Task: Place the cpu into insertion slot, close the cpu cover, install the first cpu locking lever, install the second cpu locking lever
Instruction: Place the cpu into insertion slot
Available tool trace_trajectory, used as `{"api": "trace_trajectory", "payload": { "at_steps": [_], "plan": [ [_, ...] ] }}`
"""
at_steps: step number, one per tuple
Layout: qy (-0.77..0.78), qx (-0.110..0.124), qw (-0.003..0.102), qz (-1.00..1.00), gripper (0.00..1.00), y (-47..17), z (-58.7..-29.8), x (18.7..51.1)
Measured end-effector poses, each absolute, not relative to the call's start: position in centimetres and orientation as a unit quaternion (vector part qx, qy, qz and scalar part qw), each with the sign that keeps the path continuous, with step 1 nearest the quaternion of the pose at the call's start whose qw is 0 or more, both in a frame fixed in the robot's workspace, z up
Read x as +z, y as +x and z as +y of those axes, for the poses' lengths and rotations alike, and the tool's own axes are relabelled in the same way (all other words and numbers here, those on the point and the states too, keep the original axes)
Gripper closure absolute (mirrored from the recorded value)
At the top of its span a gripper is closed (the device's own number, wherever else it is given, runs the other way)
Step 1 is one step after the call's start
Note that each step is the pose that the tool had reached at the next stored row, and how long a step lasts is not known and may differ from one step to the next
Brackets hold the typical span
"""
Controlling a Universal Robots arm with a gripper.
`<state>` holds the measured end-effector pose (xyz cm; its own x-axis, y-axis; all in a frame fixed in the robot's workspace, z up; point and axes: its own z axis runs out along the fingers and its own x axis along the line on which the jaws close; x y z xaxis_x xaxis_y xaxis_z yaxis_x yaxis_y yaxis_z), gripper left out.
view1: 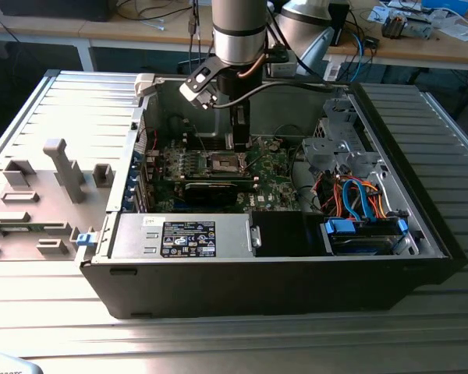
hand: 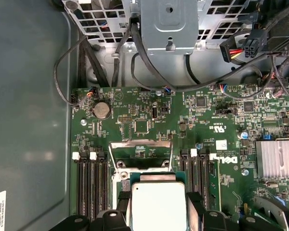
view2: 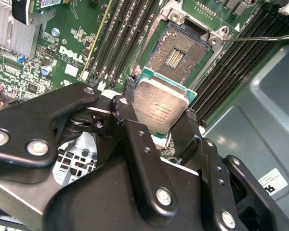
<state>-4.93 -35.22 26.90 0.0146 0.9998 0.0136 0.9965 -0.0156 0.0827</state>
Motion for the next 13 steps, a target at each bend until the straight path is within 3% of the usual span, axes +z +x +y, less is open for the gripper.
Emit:
{"api": "trace_trajectory", "payload": {
  "at_steps": [13],
  "plan": [
    [0.711, 0.034, 0.025, 0.702, 0.45, -5.14, -35.11, 26.75]
  ]
}}
